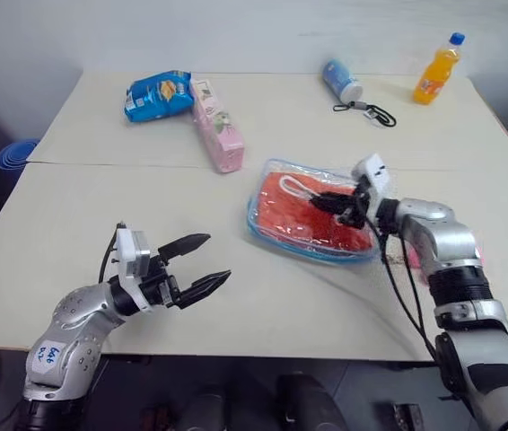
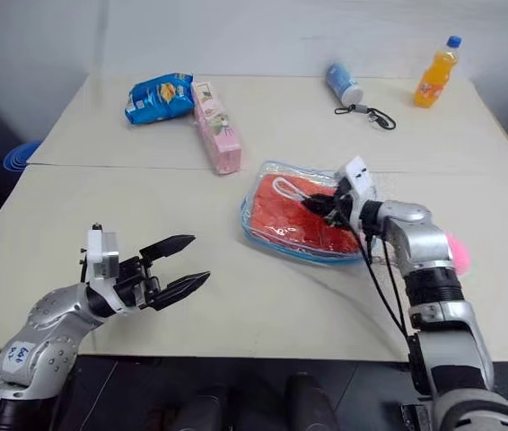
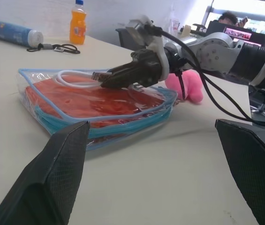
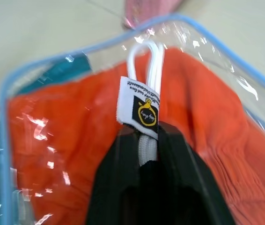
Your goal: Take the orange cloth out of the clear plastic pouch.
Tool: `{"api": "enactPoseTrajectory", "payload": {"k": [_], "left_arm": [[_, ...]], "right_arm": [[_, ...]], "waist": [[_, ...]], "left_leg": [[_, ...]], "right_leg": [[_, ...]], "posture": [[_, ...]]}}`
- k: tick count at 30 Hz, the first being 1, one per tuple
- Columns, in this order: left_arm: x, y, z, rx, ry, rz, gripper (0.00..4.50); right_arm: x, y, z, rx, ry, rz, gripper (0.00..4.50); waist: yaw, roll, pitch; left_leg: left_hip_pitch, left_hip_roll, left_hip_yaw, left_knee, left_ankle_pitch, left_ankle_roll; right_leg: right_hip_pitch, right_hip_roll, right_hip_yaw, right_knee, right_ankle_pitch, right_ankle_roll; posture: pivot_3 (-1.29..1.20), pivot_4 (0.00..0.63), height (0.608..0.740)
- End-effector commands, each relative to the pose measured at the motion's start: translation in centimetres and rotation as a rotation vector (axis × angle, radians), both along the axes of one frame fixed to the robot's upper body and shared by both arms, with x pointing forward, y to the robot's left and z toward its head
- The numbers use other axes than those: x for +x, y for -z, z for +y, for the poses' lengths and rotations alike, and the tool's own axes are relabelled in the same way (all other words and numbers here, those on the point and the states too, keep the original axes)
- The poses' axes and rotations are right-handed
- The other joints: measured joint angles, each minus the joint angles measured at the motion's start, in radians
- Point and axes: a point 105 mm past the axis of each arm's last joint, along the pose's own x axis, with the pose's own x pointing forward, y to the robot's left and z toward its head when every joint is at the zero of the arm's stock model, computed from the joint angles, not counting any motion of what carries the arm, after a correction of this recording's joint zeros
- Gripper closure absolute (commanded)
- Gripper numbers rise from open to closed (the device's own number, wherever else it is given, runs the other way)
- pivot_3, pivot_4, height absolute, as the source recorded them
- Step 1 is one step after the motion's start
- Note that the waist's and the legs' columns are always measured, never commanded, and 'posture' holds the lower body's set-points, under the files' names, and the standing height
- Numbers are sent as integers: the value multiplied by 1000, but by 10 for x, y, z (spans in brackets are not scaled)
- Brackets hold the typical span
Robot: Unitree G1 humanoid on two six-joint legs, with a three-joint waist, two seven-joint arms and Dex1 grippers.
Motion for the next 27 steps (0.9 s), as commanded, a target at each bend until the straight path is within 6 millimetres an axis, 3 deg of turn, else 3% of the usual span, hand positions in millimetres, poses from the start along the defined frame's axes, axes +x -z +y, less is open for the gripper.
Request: {"api": "enactPoseTrajectory", "payload": {"k": [1,8,11,16,18,20,22,25,27], "left_arm": [[0,-3,-2,2,4,-35,0],[0,0,1,21,-3,-47,0],[-1,3,2,23,-14,-36,0],[-2,6,-2,26,-6,-31,0],[0,6,-4,31,-1,-35,0],[3,5,-3,47,6,-41,0],[6,4,0,68,13,-46,0],[13,7,6,124,22,-43,0],[22,8,10,159,2,-68,0]], "right_arm": [[-20,-44,-26,113,-6,-130,4486],[-68,-55,-170,-9,435,-158,4486],[-92,-37,-229,-83,627,-123,4486],[-113,-1,-305,-185,1006,-69,4486],[-120,16,-315,-180,1050,-22,4486],[-124,24,-312,-228,1013,-21,3772],[-129,27,-312,-225,1016,-26,3357],[-144,8,-311,-231,1004,-155,2421],[-156,-4,-291,-201,923,-259,1705]], "waist": [[2,0,0],[25,0,0],[24,0,0],[1,0,0],[-3,0,0],[-5,0,0],[-5,0,0],[-3,0,0],[-2,0,0]], "left_leg": [[0,0,0,0,0,0],[0,0,0,0,-1,2],[2,0,1,0,-1,2],[6,0,7,-1,0,4],[7,0,8,-1,0,5],[10,0,11,-3,1,5],[13,0,15,-5,1,5],[15,0,16,-5,0,5],[15,0,16,-6,0,6]], "right_leg": [[0,0,0,0,0,0],[2,-1,1,-2,0,1],[3,0,1,-3,0,1],[5,1,6,-2,0,1],[5,1,7,-1,0,1],[5,2,10,0,0,1],[6,3,14,1,0,1],[7,4,15,1,0,1],[7,4,16,0,0,1]], "posture": [[0,150,740],[0,150,740],[0,150,740],[0,150,740],[0,150,740],[0,150,740],[0,150,740],[0,150,740],[0,150,740]]}}
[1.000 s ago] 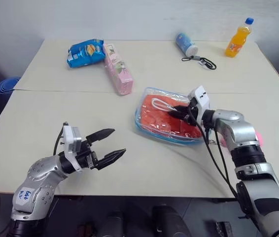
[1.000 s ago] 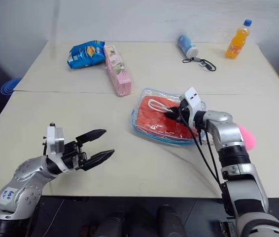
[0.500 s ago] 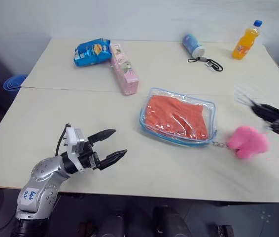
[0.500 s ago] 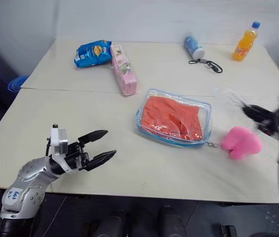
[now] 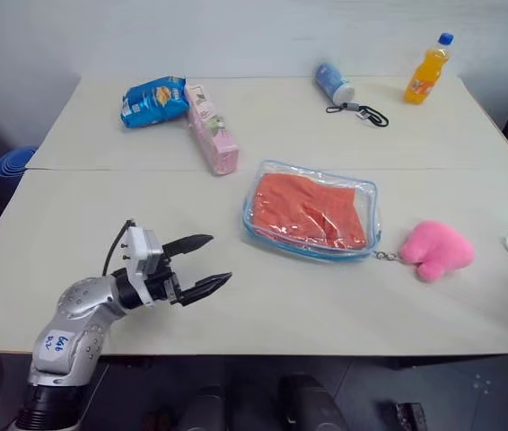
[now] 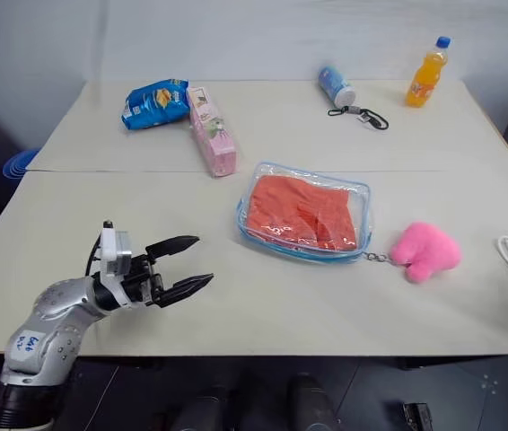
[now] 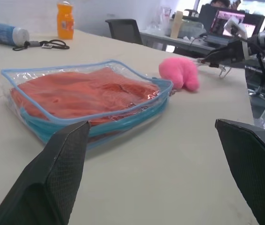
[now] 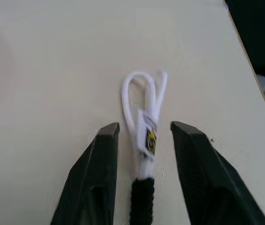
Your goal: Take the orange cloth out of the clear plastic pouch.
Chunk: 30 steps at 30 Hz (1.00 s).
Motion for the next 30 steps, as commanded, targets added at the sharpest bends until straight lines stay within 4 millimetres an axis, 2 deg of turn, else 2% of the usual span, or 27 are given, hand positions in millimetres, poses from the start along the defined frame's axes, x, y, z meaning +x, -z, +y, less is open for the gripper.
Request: {"api": "enactPoseTrajectory", "payload": {"k": [1,2,5,6,8,10,12,14,16,20,23,26,30], "left_arm": [[9,-3,5,52,-15,-68,0],[10,-2,6,60,-17,-75,0],[22,1,8,162,37,-138,0],[26,2,8,187,55,-151,0],[39,3,2,273,119,-217,0],[56,0,-11,319,160,-278,0],[71,-3,-29,368,222,-350,0],[79,-2,-46,407,303,-391,0],[88,1,-61,454,347,-430,0],[109,7,-87,537,336,-453,0],[114,10,-99,566,329,-464,0],[116,7,-107,548,325,-472,556],[113,16,-104,560,345,-435,1753]], "right_arm": [[-14,-40,28,-79,-140,-203,1358],[-18,-41,35,-89,-167,-210,1028],[-29,-49,89,-79,-364,-236,62],[-31,-49,103,-65,-406,-238,20],[-35,-40,154,-56,-584,-195,20],[-47,-30,200,-32,-764,-142,20],[-56,-22,223,-19,-861,-114,20],[-61,-13,233,-54,-902,-100,20],[-60,-6,235,-84,-897,-108,20],[-54,-5,233,-83,-846,-147,20],[-55,-3,235,-74,-837,-152,20],[-60,2,239,-58,-821,-146,0],[-64,8,246,-30,-805,-144,0]], "waist": [[2,-1,0],[2,-1,1],[3,-1,1],[4,-1,1],[3,-1,1],[4,-2,1],[10,-2,1],[25,-3,1],[30,-3,1],[34,-5,2],[34,-7,3],[33,-7,3],[33,-7,3]], "left_leg": [[0,0,0,0,0,1],[0,0,-1,0,-1,1],[3,0,-3,0,-3,3],[4,0,-4,-1,-3,3],[5,1,-6,-1,-3,2],[6,0,-6,0,-3,2],[5,0,-10,0,-2,1],[4,-1,-11,2,-2,0],[2,-2,-11,3,-1,-1],[1,-3,-10,3,-3,2],[0,-3,-10,3,-3,3],[0,-2,-10,2,-3,2],[0,-2,-10,2,-2,1]], "right_leg": [[1,0,0,-1,0,0],[1,0,0,-1,0,0],[6,0,-1,-2,1,1],[8,0,-2,-3,1,1],[9,0,-3,-3,1,1],[11,-1,-4,-4,1,1],[12,-1,-8,-5,1,1],[12,-2,-10,-5,1,3],[12,-2,-11,-8,2,4],[11,-2,-11,-11,3,5],[11,-2,-11,-12,3,6],[10,-1,-11,-11,3,6],[10,-2,-11,-9,3,6]], "posture": [[0,150,740],[0,150,740],[0,150,740],[0,150,740],[0,150,740],[0,150,740],[0,150,740],[0,150,740],[0,150,740],[0,150,740],[0,150,740],[0,150,740],[0,150,740]]}}
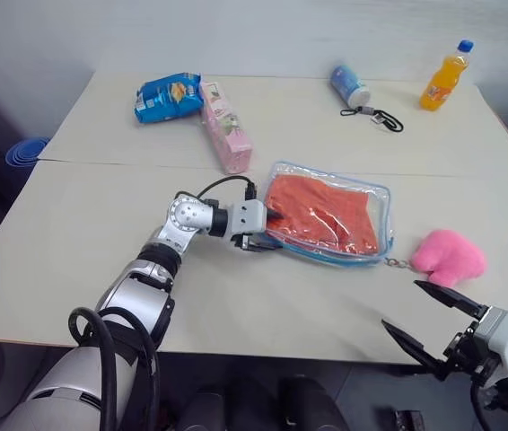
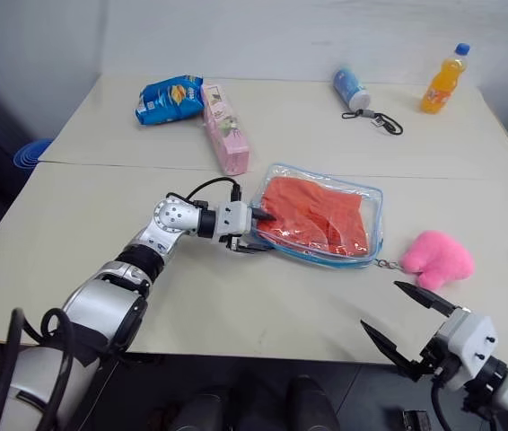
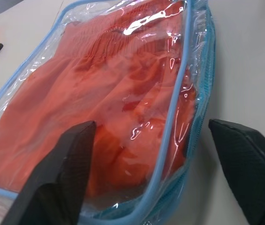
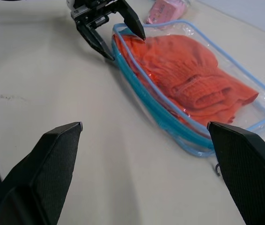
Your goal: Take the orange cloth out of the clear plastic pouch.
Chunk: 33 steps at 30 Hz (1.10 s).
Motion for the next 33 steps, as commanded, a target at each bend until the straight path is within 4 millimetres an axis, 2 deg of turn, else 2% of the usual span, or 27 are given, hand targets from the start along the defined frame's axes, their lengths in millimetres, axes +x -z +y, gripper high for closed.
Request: {"api": "enactPoseTrajectory", "payload": {"k": [1,3,9,10,14,19,23,26,30,33], "left_arm": [[1,-1,4,1,-7,-5,2026],[0,3,8,-5,-10,24,2636],[-11,20,44,-42,-62,58,4434],[-14,22,51,-66,-80,65,4471],[-39,17,69,-188,-157,111,4471],[-85,15,86,-186,-256,180,4471],[-98,13,90,-152,-276,196,4471],[-97,18,90,-129,-275,213,4471],[-97,16,83,-150,-247,232,3505],[-90,12,88,-165,-259,209,2603]], "right_arm": [[-4,-4,11,6,-12,-33,0],[-4,-3,13,9,-9,-32,0],[1,-3,15,12,-15,-42,0],[3,-3,16,13,-21,-43,0],[6,-2,21,21,-44,-45,0],[7,0,27,37,-79,-29,0],[8,1,27,38,-91,-19,0],[11,3,26,39,-100,-6,0],[14,1,18,70,-91,39,0],[18,-5,8,58,-57,41,0]], "waist": [[-2,0,0],[-3,0,0],[-14,0,0],[-16,0,0],[-30,1,-1],[-33,2,-1],[-14,2,-1],[-7,2,-1],[-8,2,-1],[-7,2,-1]], "left_leg": [[0,0,0,0,0,0],[0,0,0,1,0,0],[3,1,0,0,1,-2],[3,1,0,0,2,-3],[4,2,-1,-1,2,-4],[4,2,-2,-2,1,-4],[4,2,-5,-1,-1,0],[5,1,-5,-1,-1,1],[4,1,-5,-1,-1,1],[4,1,-5,-1,-1,1]], "right_leg": [[0,0,0,0,0,0],[0,0,0,1,0,0],[0,0,1,4,0,0],[0,0,0,5,0,0],[0,0,1,6,-1,-1],[0,-1,1,6,-1,-3],[3,-2,-1,4,-2,-4],[4,-3,-1,4,-2,-4],[4,-3,-2,3,-2,-4],[4,-3,-2,3,-2,-4]], "posture": [[0,150,740],[0,150,740],[0,150,740],[0,150,740],[0,150,740],[0,150,740],[0,150,740],[0,150,740],[0,150,740],[0,150,740]]}}
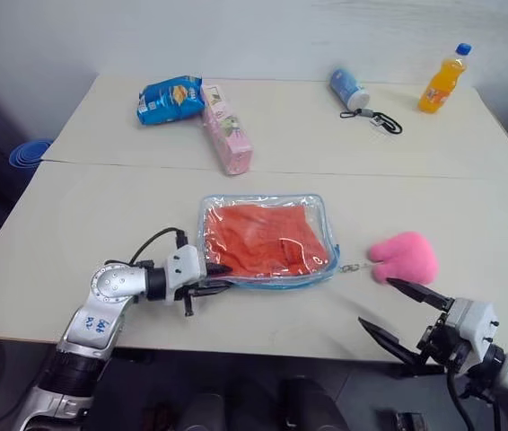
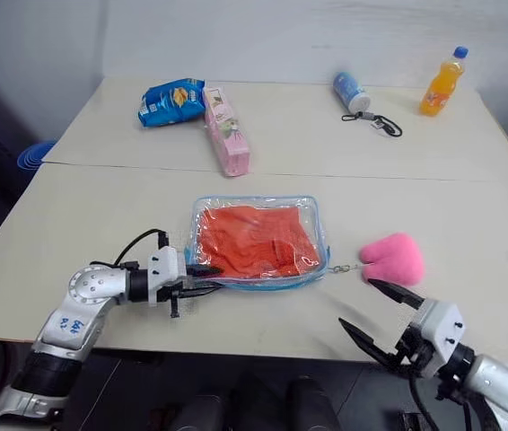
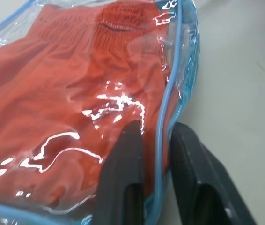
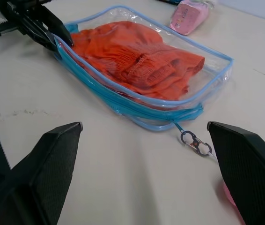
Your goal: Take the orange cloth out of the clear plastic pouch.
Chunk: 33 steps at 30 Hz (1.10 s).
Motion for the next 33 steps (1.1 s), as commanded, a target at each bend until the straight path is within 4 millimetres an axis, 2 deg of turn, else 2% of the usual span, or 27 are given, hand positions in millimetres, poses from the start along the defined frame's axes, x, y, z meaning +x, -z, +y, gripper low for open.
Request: {"api": "enactPoseTrajectory", "payload": {"k": [1,4,9,12,15,18,19,22,24,28,31,33], "left_arm": [[6,-12,6,-27,4,-56,2282],[4,-21,13,-53,46,-65,1395],[-10,-32,38,-94,113,-22,1395],[-14,-39,47,-111,113,5,1395],[-22,-37,48,-112,131,47,859],[-28,-35,47,-125,140,76,19],[-29,-35,46,-133,136,81,19],[-32,-31,46,-134,124,85,0],[-35,-30,45,-134,119,88,0],[-36,-29,45,-149,99,87,0],[-36,-30,45,-179,79,86,0],[-36,-30,44,-194,71,92,0]], "right_arm": [[7,-15,-17,-8,67,-33,0],[25,-21,-38,-5,175,5,0],[56,-18,-66,-56,276,130,0],[76,-16,-77,-13,322,205,0],[94,-9,-83,-45,328,266,0],[101,-2,-86,-16,328,361,0],[103,0,-86,-10,322,378,0],[104,4,-83,-8,260,413,647],[107,-2,-80,15,227,373,1288],[99,-27,-71,39,116,239,2627],[83,-49,-56,-36,2,70,3647],[76,-59,-46,-71,-32,-19,4153]], "waist": [[0,0,0],[-4,0,0],[-9,0,0],[-9,0,0],[-9,0,0],[-8,1,0],[-5,1,0],[-3,1,0],[-4,1,0],[-4,1,1],[-2,2,1],[-2,2,1]], "left_leg": [[0,0,0,0,0,0],[0,0,1,0,0,0],[0,0,0,0,0,0],[0,0,0,0,0,0],[-1,0,0,0,0,0],[-1,0,0,0,0,1],[-2,0,0,0,0,1],[-3,0,0,0,-1,1],[-3,0,0,0,-1,1],[-2,1,0,0,-1,2],[-3,1,0,-1,-1,2],[-3,1,0,-1,-1,2]], "right_leg": [[0,0,0,0,0,0],[0,0,0,0,0,0],[-1,0,0,0,0,0],[-1,0,0,0,0,-1],[-1,0,0,-1,0,-1],[-1,0,-1,-1,0,-1],[-2,0,-1,-1,0,-1],[-2,0,-1,-2,0,-1],[-2,0,-1,-2,0,-1],[-2,0,-1,-1,0,-1],[-2,0,-1,-2,0,-1],[-2,0,-1,-2,0,-1]], "posture": [[0,150,740],[0,150,740],[0,150,740],[0,150,740],[0,150,740],[0,150,740],[0,150,740],[0,150,740],[0,150,740],[0,150,740],[0,150,740],[0,150,740]]}}
